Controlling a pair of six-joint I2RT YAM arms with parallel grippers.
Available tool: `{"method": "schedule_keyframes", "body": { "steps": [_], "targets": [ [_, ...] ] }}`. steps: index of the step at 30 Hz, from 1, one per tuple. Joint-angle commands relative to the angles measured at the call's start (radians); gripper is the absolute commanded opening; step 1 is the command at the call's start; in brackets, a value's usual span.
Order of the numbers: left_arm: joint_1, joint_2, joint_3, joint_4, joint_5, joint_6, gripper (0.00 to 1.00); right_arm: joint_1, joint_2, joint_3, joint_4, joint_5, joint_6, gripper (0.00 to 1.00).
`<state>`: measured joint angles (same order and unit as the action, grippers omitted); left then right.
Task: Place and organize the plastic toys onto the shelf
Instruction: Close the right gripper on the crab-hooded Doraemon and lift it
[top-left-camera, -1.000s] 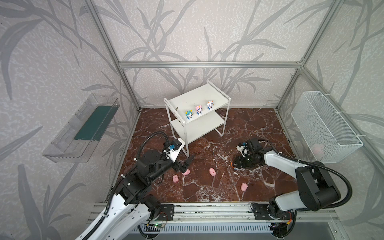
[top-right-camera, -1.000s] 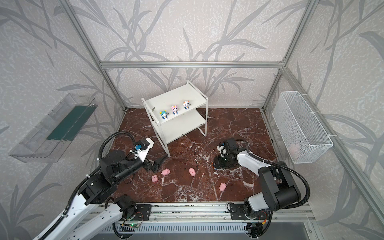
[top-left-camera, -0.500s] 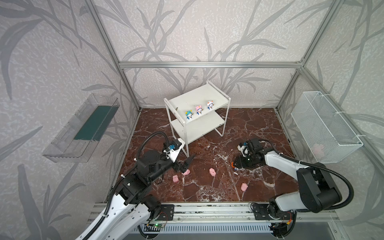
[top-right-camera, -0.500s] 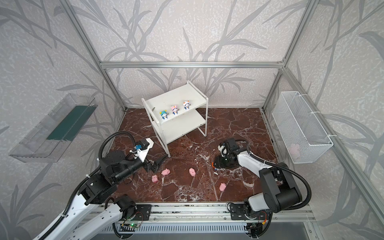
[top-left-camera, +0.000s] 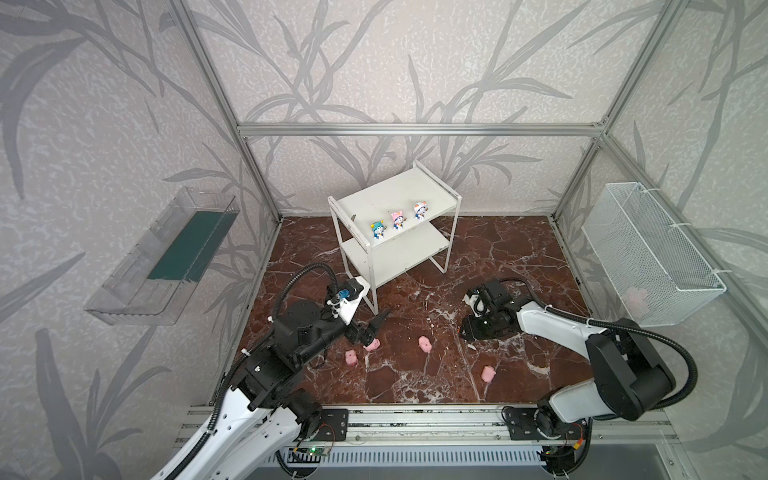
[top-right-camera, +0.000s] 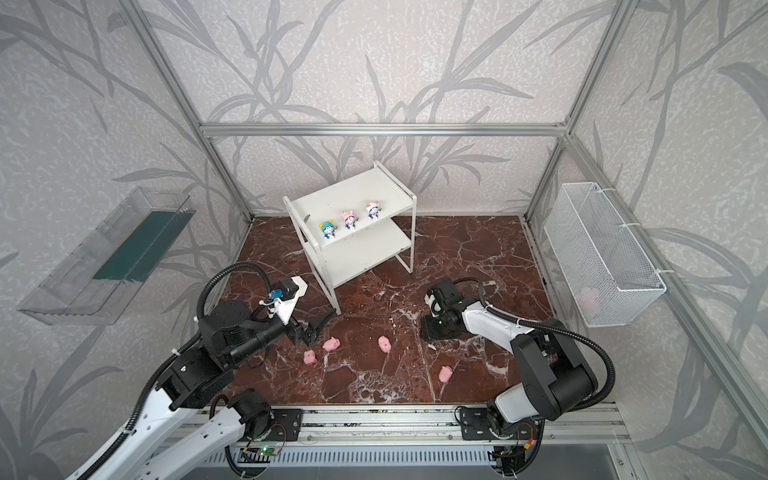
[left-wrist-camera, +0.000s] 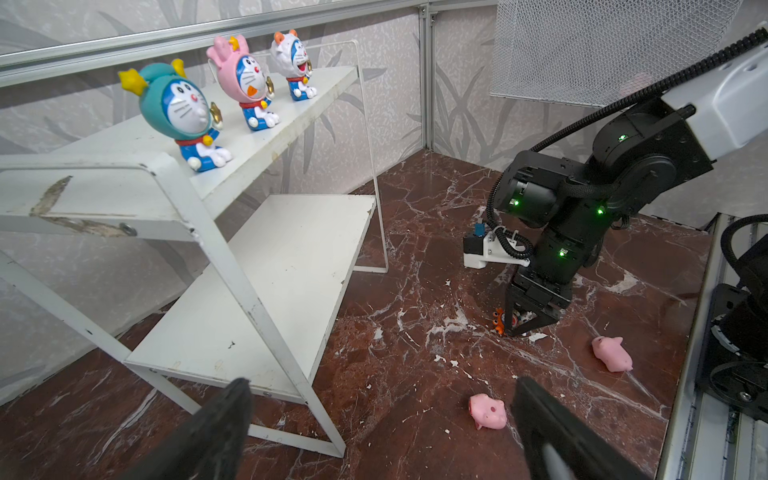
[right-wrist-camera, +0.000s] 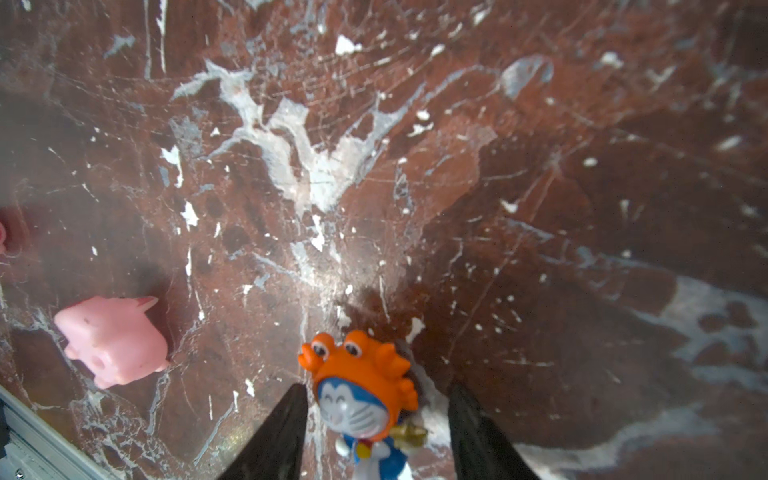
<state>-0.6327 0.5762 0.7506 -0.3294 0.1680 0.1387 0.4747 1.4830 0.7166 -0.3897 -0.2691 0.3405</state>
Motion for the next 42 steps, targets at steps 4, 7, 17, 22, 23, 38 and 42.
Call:
{"method": "schedule_keyframes", "body": {
  "steps": [4,7,17,22,23,38,42],
  "targets": [
    [0.006,-0.01,-0.001,-0.004,0.015,0.018,0.99,0.039,0.0,0.022,-0.004,0.0,0.01,0.55],
    [0.006,-0.012,-0.002,-0.003,0.014,0.019,0.99,0.056,-0.014,0.024,-0.005,-0.01,0.018,0.55],
    [0.006,-0.013,-0.002,-0.003,0.016,0.018,0.99,0.066,-0.046,0.045,-0.054,-0.01,0.028,0.55],
    [0.005,-0.021,-0.002,-0.003,0.014,0.018,0.99,0.066,-0.004,0.097,-0.113,0.039,-0.016,0.55],
    [0.006,-0.021,-0.002,-0.003,0.013,0.018,0.99,0.067,0.007,0.107,-0.122,0.04,-0.024,0.54],
    [0.007,-0.016,-0.001,-0.002,0.012,0.019,0.99,0.097,0.073,0.171,-0.217,0.115,-0.121,0.49],
    [0.007,-0.012,-0.001,-0.002,0.014,0.018,0.99,0.117,0.097,0.191,-0.222,0.132,-0.129,0.46]
  ]
}}
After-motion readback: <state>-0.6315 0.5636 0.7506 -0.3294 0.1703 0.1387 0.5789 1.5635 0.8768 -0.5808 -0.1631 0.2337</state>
